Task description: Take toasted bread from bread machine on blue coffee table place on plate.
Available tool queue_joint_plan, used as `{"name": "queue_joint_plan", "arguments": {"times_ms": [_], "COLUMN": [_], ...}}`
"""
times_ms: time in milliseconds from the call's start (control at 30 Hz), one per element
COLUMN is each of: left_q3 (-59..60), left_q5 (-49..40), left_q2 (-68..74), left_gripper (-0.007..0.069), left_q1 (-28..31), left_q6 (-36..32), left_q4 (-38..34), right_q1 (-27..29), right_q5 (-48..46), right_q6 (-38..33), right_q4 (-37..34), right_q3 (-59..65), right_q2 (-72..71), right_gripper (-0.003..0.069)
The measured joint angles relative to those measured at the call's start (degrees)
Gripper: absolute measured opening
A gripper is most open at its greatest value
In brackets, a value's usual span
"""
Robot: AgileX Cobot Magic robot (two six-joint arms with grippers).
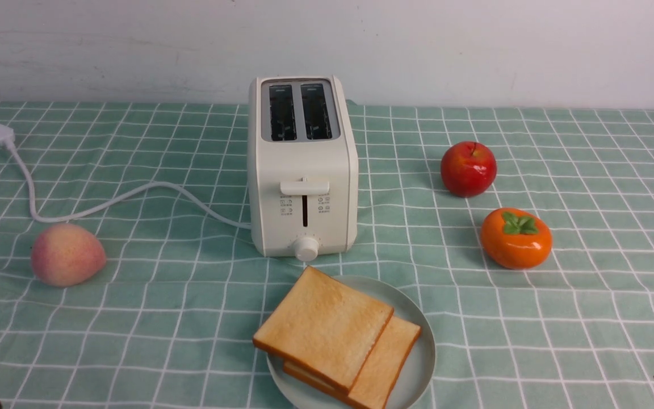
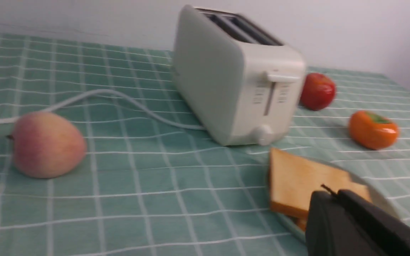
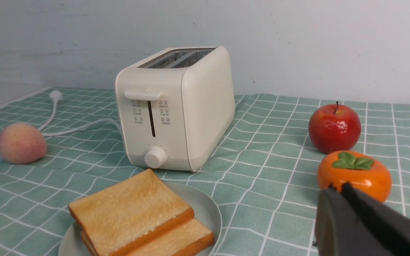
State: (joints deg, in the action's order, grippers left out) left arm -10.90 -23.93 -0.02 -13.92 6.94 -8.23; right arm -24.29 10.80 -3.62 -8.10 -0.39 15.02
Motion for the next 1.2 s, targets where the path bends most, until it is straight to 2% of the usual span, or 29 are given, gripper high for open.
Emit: {"name": "queue_joint_plan", "arguments": {"times_ms": [133, 333, 600, 767, 1200], "left_q3": [6.17, 11.70, 12.38, 12.42, 12.42], "left_q5": [0.45, -1.83, -0.55, -0.48, -0.48], "left_q2": [-0.62, -0.62, -0.62, -0.62, -0.62], "left_gripper": [-0.0003, 0.0001, 0.0010, 0.0014, 0.0020], "left_q1": [4.78, 8.06, 6.63, 5.20, 6.25], "left_q6": [-0.16, -0.17, 3.48, 7.54, 8.04], "left_q4": [2.34, 2.74, 5.03, 8.95, 9.76], "right_q1": [0.00, 0.00, 0.00, 0.00, 0.00], "right_q5": [0.05, -0.05, 0.00, 0.00, 0.05], "right_q6": [0.12, 0.12, 0.12, 0.12, 0.12], "right_q4": [0.00, 0.00, 0.00, 0.00, 0.00], "right_q3": [0.00, 0.00, 0.00, 0.00, 0.00], "right_q2": [0.00, 0.00, 0.00, 0.00, 0.00], "right_gripper": [0.0019, 0.0025, 0.0029, 0.0029, 0.0036]}}
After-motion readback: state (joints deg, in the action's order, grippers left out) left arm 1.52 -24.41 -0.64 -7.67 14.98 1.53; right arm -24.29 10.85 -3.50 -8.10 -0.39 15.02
